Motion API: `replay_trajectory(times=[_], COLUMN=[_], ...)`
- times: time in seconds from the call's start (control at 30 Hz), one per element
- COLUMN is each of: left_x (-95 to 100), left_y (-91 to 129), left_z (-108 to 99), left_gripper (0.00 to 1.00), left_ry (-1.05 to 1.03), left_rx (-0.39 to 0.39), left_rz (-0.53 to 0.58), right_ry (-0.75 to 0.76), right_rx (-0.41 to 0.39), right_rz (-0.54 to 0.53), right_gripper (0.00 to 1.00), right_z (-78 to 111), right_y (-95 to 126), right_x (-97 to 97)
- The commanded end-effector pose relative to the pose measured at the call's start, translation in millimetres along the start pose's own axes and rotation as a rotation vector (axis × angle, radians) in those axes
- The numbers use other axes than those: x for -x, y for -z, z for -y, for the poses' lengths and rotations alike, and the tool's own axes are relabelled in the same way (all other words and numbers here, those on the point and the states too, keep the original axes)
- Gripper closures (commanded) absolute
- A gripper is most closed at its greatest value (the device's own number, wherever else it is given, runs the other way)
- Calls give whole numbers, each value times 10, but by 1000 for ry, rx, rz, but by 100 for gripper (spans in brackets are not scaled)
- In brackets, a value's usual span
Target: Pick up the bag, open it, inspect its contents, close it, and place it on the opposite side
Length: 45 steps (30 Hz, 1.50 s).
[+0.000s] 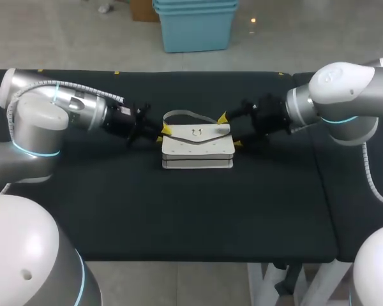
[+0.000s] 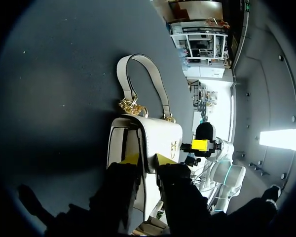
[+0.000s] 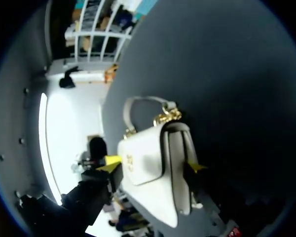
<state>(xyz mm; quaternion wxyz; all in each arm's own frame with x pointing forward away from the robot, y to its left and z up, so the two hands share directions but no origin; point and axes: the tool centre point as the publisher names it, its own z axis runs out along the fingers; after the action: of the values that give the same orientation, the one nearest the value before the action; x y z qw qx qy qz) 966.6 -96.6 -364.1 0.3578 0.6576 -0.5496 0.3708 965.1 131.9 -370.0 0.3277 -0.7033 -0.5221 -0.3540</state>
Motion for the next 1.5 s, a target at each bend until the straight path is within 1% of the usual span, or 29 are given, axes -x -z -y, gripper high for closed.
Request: replay_trajectory(times=[0.03, 0.1, 0.17, 0.23, 0.27, 0.3, 0.47, 0.67, 0.7, 0.73, 0.77, 0.8, 0.83, 0.87, 0.9, 1.1, 1.23, 1.37, 1.47, 1.5], left_x=[65, 82, 99, 113, 116, 120, 142, 140, 121, 109, 89, 66, 42, 18, -15, -157, -230, -273, -265, -257], left_y=[-65, -75, -89, -98, -99, -100, -101, -87, -69, -55, -32, -6, 23, 55, 94, 281, 394, 520, 639, 664], left_z=[75, 85, 90, 95, 96, 95, 91, 69, 60, 54, 44, 33, 20, 2, -24, -144, -188, -194, -144, -130], left_gripper=[81, 88, 100, 100, 100, 100, 100, 100, 58, 13, 0, 0, 0, 0, 0, 0, 0, 0, 0, 0], left_ry=[6, 10, 12, 13, 12, 12, 8, -1, -4, -6, -8, -9, -12, -14, -20, -50, -65, -52, -17, -2], left_rx=[11, 15, 23, 25, 26, 28, 36, 46, 42, 40, 37, 32, 29, 26, 25, 21, 2, -18, -24, -32], left_rz=[-7, -7, -1, 4, 6, 7, 14, 11, 5, 1, -3, -10, -16, -18, -25, -35, -17, 35, 65, 78], right_ry=[-4, -9, -13, -16, -17, -19, -13, 1, 7, 11, 17, 20, 25, 27, 28, 32, 38, 58, 80, 88], right_rx=[-4, -9, -11, -11, -10, -6, 8, 1, -6, -3, 0, -1, 2, 3, 5, 16, 22, 12, 7, 4], right_rz=[4, 8, 12, 18, 20, 21, 18, 13, 9, 11, 14, 15, 15, 15, 14, 10, 8, 8, 18, 26], right_gripper=[50, 57, 64, 74, 92, 100, 100, 100, 100, 100, 100, 86, 58, 2, 0, 0, 0, 0, 0, 4], right_z=[-21, -18, -10, -11, -8, -4, 14, 45, 56, 60, 70, 77, 82, 84, 84, 91, 115, 173, 221, 232], right_y=[-133, -168, -194, -210, -214, -215, -194, -160, -145, -139, -119, -109, -92, -63, -42, 61, 102, 125, 132, 133], right_x=[33, 49, 63, 80, 87, 98, 127, 131, 118, 113, 98, 91, 82, 75, 71, 68, 53, 35, 10, 3])
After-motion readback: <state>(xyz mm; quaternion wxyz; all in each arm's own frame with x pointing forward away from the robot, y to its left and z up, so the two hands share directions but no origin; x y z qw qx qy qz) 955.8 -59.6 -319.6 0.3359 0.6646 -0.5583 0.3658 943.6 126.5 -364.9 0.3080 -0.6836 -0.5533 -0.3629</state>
